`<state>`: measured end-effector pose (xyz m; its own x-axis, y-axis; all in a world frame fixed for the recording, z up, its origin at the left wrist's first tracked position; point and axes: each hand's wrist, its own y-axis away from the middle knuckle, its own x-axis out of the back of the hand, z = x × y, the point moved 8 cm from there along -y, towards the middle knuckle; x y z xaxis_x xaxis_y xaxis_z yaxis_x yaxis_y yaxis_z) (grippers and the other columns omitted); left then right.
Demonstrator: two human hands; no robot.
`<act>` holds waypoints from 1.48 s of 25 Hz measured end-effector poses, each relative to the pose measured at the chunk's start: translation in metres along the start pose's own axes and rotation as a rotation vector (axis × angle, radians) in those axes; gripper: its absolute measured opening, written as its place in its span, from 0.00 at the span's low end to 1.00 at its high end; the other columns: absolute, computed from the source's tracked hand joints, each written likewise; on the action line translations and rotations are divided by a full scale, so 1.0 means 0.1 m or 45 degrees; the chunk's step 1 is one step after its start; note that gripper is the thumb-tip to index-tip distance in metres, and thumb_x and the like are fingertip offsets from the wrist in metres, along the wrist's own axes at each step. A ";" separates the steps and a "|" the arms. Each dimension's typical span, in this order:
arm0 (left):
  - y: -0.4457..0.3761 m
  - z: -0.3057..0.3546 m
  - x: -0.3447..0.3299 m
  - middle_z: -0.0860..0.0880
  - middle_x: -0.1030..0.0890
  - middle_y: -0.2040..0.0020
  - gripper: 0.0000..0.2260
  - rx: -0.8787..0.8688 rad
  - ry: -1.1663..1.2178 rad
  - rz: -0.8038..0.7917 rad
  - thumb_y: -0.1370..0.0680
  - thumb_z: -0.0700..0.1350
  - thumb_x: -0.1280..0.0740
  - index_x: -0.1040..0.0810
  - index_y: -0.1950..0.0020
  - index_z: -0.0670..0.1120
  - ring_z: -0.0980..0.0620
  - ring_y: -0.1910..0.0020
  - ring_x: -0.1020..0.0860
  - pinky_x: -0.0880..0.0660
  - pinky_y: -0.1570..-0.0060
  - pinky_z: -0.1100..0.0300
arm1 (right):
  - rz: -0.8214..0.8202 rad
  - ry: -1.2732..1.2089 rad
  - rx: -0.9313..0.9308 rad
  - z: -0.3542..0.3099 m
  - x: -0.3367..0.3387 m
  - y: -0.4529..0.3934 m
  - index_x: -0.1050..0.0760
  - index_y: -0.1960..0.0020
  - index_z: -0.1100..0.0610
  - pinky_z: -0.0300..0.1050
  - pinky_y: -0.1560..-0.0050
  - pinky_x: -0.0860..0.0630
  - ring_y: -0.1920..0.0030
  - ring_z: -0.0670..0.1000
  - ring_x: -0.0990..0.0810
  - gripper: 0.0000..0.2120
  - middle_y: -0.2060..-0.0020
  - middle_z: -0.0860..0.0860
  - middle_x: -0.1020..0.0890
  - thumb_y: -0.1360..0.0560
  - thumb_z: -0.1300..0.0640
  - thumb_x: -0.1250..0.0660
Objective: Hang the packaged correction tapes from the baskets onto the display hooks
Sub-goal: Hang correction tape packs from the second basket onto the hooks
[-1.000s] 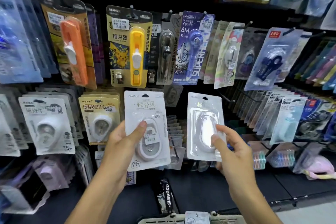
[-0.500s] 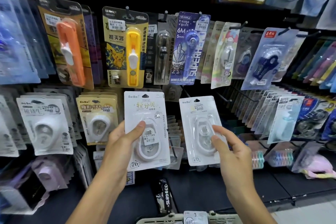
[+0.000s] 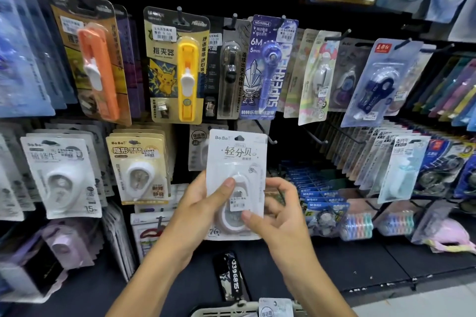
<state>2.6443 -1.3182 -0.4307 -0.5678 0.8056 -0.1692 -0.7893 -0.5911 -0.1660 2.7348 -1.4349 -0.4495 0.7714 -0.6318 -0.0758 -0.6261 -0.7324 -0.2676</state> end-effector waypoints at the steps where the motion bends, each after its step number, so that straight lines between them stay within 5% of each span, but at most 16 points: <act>1: 0.01 0.02 0.00 0.55 0.14 0.44 0.13 -0.023 -0.107 0.007 0.23 0.53 0.32 0.20 0.39 0.53 0.53 0.44 0.16 0.19 0.49 0.59 | 0.085 -0.057 0.029 -0.04 0.05 -0.04 0.31 0.36 0.47 0.45 0.51 0.17 0.47 0.55 0.14 0.27 0.46 0.54 0.14 0.29 0.60 0.22; 3: 0.03 0.14 0.21 0.61 0.17 0.46 0.10 -0.149 -0.609 0.253 0.21 0.56 0.33 0.21 0.44 0.54 0.56 0.42 0.20 0.25 0.44 0.57 | 0.291 -0.089 0.041 -0.13 0.24 -0.10 0.27 0.39 0.48 0.42 0.57 0.18 0.50 0.53 0.13 0.20 0.48 0.53 0.13 0.26 0.61 0.25; 6: 0.15 0.39 0.57 0.54 0.28 0.30 0.15 -0.226 -1.359 0.758 0.22 0.53 0.31 0.25 0.36 0.54 0.48 0.28 0.35 0.36 0.30 0.47 | 0.535 0.085 -0.059 -0.10 0.61 -0.02 0.20 0.47 0.39 0.49 0.57 0.20 0.50 0.50 0.16 0.14 0.45 0.45 0.15 0.22 0.59 0.29; 9: 0.12 0.32 0.80 0.49 0.45 0.17 0.26 -0.035 -1.459 0.745 0.22 0.52 0.31 0.33 0.24 0.53 0.45 0.19 0.48 0.48 0.22 0.41 | 0.591 0.186 -0.032 -0.13 0.75 0.13 0.19 0.45 0.37 0.52 0.41 0.24 0.40 0.49 0.19 0.13 0.42 0.42 0.16 0.22 0.56 0.29; 12: 0.07 0.20 0.86 0.51 0.54 0.16 0.31 0.061 -1.476 0.646 0.21 0.54 0.33 0.40 0.20 0.54 0.47 0.18 0.55 0.54 0.20 0.41 | 0.503 0.175 -0.091 -0.08 0.70 0.06 0.20 0.44 0.34 0.47 0.52 0.23 0.51 0.49 0.18 0.17 0.44 0.35 0.17 0.22 0.58 0.29; 14: 0.12 0.20 0.81 0.51 0.55 0.16 0.30 0.000 -1.516 0.671 0.20 0.53 0.33 0.41 0.20 0.55 0.48 0.17 0.57 0.56 0.21 0.43 | 0.351 0.047 -0.196 0.01 0.59 -0.06 0.24 0.40 0.36 0.41 0.56 0.19 0.55 0.44 0.14 0.22 0.50 0.29 0.18 0.21 0.64 0.31; 16: 0.23 0.19 0.72 0.50 0.47 0.17 0.28 -0.080 -1.469 0.710 0.21 0.50 0.33 0.36 0.22 0.54 0.46 0.18 0.51 0.51 0.21 0.44 | 0.264 0.061 -0.298 0.20 0.59 -0.07 0.26 0.37 0.39 0.41 0.51 0.18 0.50 0.40 0.16 0.22 0.46 0.31 0.22 0.21 0.64 0.31; 19: 0.31 -0.28 0.43 0.48 0.29 0.26 0.23 0.069 -1.334 0.287 0.21 0.48 0.32 0.29 0.27 0.51 0.45 0.27 0.31 0.34 0.30 0.50 | 0.158 0.160 -0.504 0.82 0.64 0.36 0.21 0.43 0.44 0.41 0.55 0.17 0.53 0.48 0.13 0.15 0.48 0.42 0.14 0.20 0.64 0.33; 23: 0.87 -1.56 -0.14 0.47 0.25 0.30 0.23 0.722 -1.610 -0.983 0.19 0.51 0.32 0.30 0.25 0.52 0.47 0.34 0.25 0.29 0.34 0.55 | -0.007 0.702 -1.010 2.17 0.82 1.65 0.22 0.43 0.53 0.45 0.50 0.21 0.49 0.54 0.18 0.10 0.47 0.53 0.17 0.22 0.61 0.29; 26: 1.23 -2.15 -0.05 0.48 0.28 0.26 0.22 0.984 -1.770 -1.275 0.18 0.52 0.35 0.32 0.23 0.53 0.46 0.30 0.28 0.31 0.32 0.55 | -0.115 0.700 -1.157 2.76 0.69 2.28 0.29 0.39 0.47 0.34 0.56 0.25 0.52 0.48 0.20 0.20 0.49 0.45 0.22 0.26 0.54 0.24; 29: 1.17 -2.30 0.11 0.48 0.28 0.26 0.23 0.971 -1.811 -1.151 0.18 0.53 0.35 0.31 0.24 0.52 0.46 0.30 0.28 0.30 0.33 0.54 | 0.191 0.476 -1.177 2.92 0.67 2.24 0.33 0.40 0.51 0.29 0.69 0.27 0.58 0.47 0.19 0.23 0.49 0.54 0.19 0.26 0.59 0.24; 31: 1.07 -2.32 0.15 0.49 0.27 0.28 0.22 0.942 -1.803 -1.064 0.19 0.54 0.34 0.31 0.25 0.53 0.46 0.32 0.27 0.28 0.35 0.53 | 0.203 0.454 -1.231 2.97 0.60 2.13 0.33 0.44 0.55 0.40 0.63 0.24 0.56 0.54 0.18 0.19 0.51 0.57 0.18 0.26 0.64 0.25; 34: 0.94 -2.42 0.07 0.48 0.22 0.33 0.24 0.866 -1.748 -0.940 0.22 0.56 0.31 0.29 0.27 0.54 0.46 0.35 0.25 0.27 0.39 0.54 | 0.119 0.655 -1.216 2.85 0.74 1.94 0.28 0.55 0.56 0.42 0.60 0.26 0.60 0.53 0.21 0.10 0.61 0.51 0.20 0.25 0.67 0.29; 37: 0.88 -2.51 0.06 0.50 0.22 0.34 0.37 0.881 -1.417 -0.444 0.29 0.59 0.24 0.33 0.24 0.52 0.45 0.34 0.24 0.25 0.38 0.53 | 0.175 0.258 -1.140 2.59 1.01 1.82 0.26 0.58 0.56 0.41 0.65 0.24 0.64 0.50 0.21 0.10 0.63 0.53 0.18 0.24 0.68 0.30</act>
<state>2.6301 -1.3756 -0.6899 0.0579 0.7078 0.7040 -0.6974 -0.4759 0.5358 2.7280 -1.5660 -0.7546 0.7021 -0.6981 0.1402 -0.6300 -0.5172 0.5793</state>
